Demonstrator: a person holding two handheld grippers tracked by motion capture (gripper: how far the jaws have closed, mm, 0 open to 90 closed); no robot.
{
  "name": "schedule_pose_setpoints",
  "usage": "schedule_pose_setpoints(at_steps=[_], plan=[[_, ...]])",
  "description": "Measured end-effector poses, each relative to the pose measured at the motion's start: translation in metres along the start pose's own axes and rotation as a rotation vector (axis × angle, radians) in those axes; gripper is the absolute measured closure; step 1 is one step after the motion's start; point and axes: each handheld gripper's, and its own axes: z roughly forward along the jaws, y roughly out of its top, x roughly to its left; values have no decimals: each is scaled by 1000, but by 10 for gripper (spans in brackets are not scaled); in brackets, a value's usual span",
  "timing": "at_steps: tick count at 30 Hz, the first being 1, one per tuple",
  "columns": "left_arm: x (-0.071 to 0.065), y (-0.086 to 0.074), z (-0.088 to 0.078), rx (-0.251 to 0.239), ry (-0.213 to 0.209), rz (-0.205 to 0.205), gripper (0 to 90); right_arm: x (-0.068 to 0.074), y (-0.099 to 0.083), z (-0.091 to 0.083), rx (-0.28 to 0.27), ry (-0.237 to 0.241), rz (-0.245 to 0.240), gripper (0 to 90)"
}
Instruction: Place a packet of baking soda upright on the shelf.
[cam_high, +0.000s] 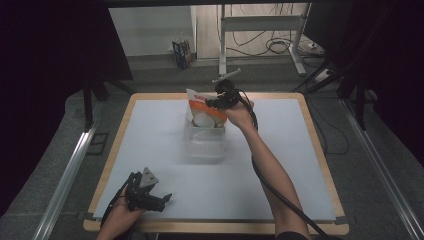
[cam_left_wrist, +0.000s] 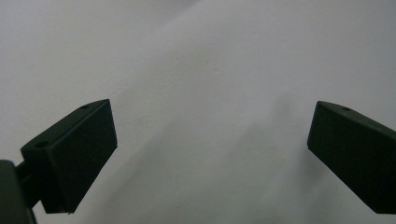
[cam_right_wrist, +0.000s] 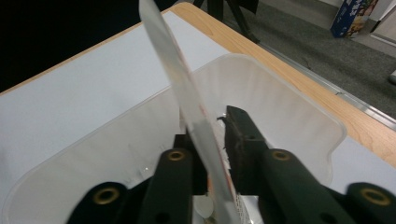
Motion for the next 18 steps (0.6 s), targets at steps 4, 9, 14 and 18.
schedule_pose_setpoints(at_steps=[4, 9, 14, 18], plan=[[0, 0, 0, 0, 0, -1, 14, 0, 1, -3, -9, -10, -3, 660], [0, 0, 0, 0, 0, -2, 14, 1, 2, -7, -38, -46, -20, 429], [0, 0, 0, 2, 0, -4, 15, 2, 0, -15, -45, -60, -36, 296], [0, 0, 0, 2, -1, -6, 16, 3, -2, -17, -39, -63, -50, 264]])
